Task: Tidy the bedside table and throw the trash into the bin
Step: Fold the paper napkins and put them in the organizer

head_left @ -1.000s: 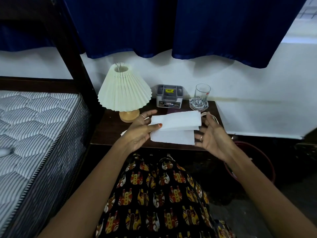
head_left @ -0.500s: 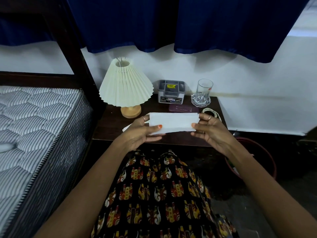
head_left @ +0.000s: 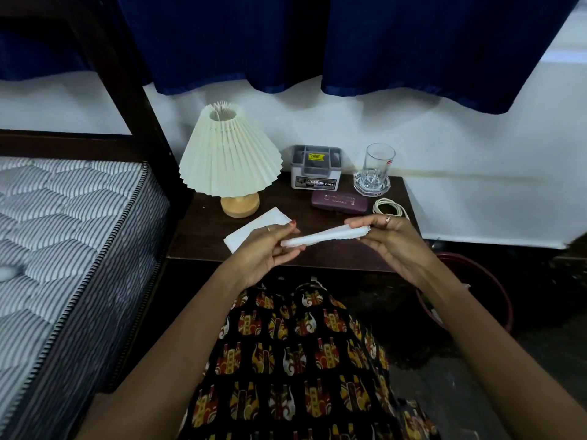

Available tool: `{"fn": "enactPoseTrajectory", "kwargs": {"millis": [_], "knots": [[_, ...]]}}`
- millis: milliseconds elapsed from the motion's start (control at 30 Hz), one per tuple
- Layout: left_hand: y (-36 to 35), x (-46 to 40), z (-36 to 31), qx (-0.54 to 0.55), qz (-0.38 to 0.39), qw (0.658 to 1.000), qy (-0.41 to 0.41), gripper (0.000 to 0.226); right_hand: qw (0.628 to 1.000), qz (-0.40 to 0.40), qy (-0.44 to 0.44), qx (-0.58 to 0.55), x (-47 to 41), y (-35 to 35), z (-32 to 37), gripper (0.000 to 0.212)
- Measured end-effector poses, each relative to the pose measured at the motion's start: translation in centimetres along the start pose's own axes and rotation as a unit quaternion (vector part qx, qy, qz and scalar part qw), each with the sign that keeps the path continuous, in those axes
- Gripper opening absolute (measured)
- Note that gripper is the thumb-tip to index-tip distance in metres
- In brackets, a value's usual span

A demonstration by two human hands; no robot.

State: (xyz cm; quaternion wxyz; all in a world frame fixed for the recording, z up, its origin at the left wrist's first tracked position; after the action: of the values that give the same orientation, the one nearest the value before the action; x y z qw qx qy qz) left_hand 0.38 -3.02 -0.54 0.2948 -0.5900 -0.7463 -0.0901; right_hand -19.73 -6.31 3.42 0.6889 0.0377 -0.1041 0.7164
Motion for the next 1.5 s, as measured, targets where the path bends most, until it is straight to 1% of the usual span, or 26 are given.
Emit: {"fn": "enactPoseTrajectory", "kwargs": {"millis": [133,200,267,333,367,433,467,500,533,567,633,667,700,767,833,933,1000,1100,1200,1500], "knots": [[0.0,-1.4,1.1,0.045,-0.034,0.998,0.03,0.013,1.0,0.015,-0.002,-0.007,-0.7,-0.1,0.2,0.027],[-0.3,-1.9,1.5,0.075,-0.038,0.995,0.045,0.012,1.0,0.007,0.0,-0.004,-1.3,0.0,0.1,0.028],[-0.4,-2.6,1.6,0.104,-0.049,0.992,0.041,0.016,0.999,-0.026,-0.008,-0.045,-2.1,0.0,-0.2,0.026],[-0.4,-3.5,1.6,0.143,-0.067,0.987,0.032,0.017,0.989,-0.064,-0.053,-0.121,-2.8,-0.3,-1.2,0.023],[-0.5,-4.1,1.5,0.161,-0.075,0.984,0.029,0.017,0.984,-0.071,-0.083,-0.142,-3.1,-0.7,-2.1,0.035],[-0.8,-5.0,1.4,0.177,-0.086,0.98,0.017,0.019,0.981,-0.059,-0.122,-0.138,-3.7,-1.9,-3.8,0.067],[-1.0,-5.5,1.4,0.173,-0.087,0.981,0.008,0.02,0.982,-0.052,-0.127,-0.126,-4.1,-2.5,-4.4,0.073],[-1.2,-6.1,1.3,0.161,-0.088,0.983,-0.004,0.02,0.984,-0.05,-0.126,-0.112,-4.5,-2.9,-4.7,0.072],[-1.4,-6.5,1.3,0.145,-0.088,0.985,-0.019,0.02,0.987,-0.054,-0.117,-0.097,-4.9,-3.2,-4.9,0.065],[-1.5,-6.9,1.3,0.124,-0.089,0.988,-0.036,0.02,0.99,-0.063,-0.102,-0.073,-5.4,-3.3,-4.8,0.052],[-1.6,-8.0,1.3,0.079,-0.094,0.99,-0.068,0.02,0.991,-0.108,-0.072,-0.02,-7.0,-2.9,-4.6,0.023],[-1.7,-8.6,1.2,0.059,-0.101,0.99,-0.081,0.021,0.989,-0.135,-0.064,0.001,-7.9,-2.5,-4.4,0.016],[-1.6,-9.1,1.2,0.044,-0.108,0.989,-0.09,0.022,0.985,-0.158,-0.06,0.016,-8.9,-2.1,-4.2,0.016],[-1.4,-9.9,1.5,0.038,-0.119,0.988,-0.094,0.025,0.979,-0.191,-0.038,0.054,-11.2,-1.3,-2.7,0.025],[-0.8,-10.7,2.3,0.017,-0.134,0.987,-0.09,0.026,0.964,-0.232,0.021,0.131,-14.2,0.0,0.4,0.028],[1.0,-11.7,3.2,-0.066,-0.184,0.975,-0.105,0.024,0.907,-0.296,0.151,0.259,-18.0,0.9,6.7,0.035],[1.9,-11.8,2.6,-0.105,-0.214,0.96,-0.146,0.024,0.872,-0.323,0.201,0.309,-19.7,0.7,9.3,0.038],[2.2,-11.2,1.4,-0.182,-0.244,0.928,-0.213,0.023,0.848,-0.332,0.238,0.336,-22.2,0.1,10.3,0.04],[2.2,-11.3,0.8,-0.222,-0.257,0.909,-0.243,0.024,0.838,-0.341,0.247,0.347,-24.1,-0.2,10.1,0.044],[1.8,-11.1,0.0,-0.238,-0.256,0.897,-0.27,0.025,0.815,-0.286,0.26,0.433,-26.2,-2.4,8.4,0.043]]}}
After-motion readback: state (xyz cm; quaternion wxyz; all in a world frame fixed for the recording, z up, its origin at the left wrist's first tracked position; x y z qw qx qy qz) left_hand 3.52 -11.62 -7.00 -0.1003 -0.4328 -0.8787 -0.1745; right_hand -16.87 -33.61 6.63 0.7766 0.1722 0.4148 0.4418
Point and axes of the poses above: each hand's wrist, its own x-axis away from the middle knuckle, its own y-axis out of the back of the hand, z = x × y, the point moved 9 cm from there along -x, towards the middle knuckle, and after that the axes turned 12 degrees about -z, right-handed, at the moved point
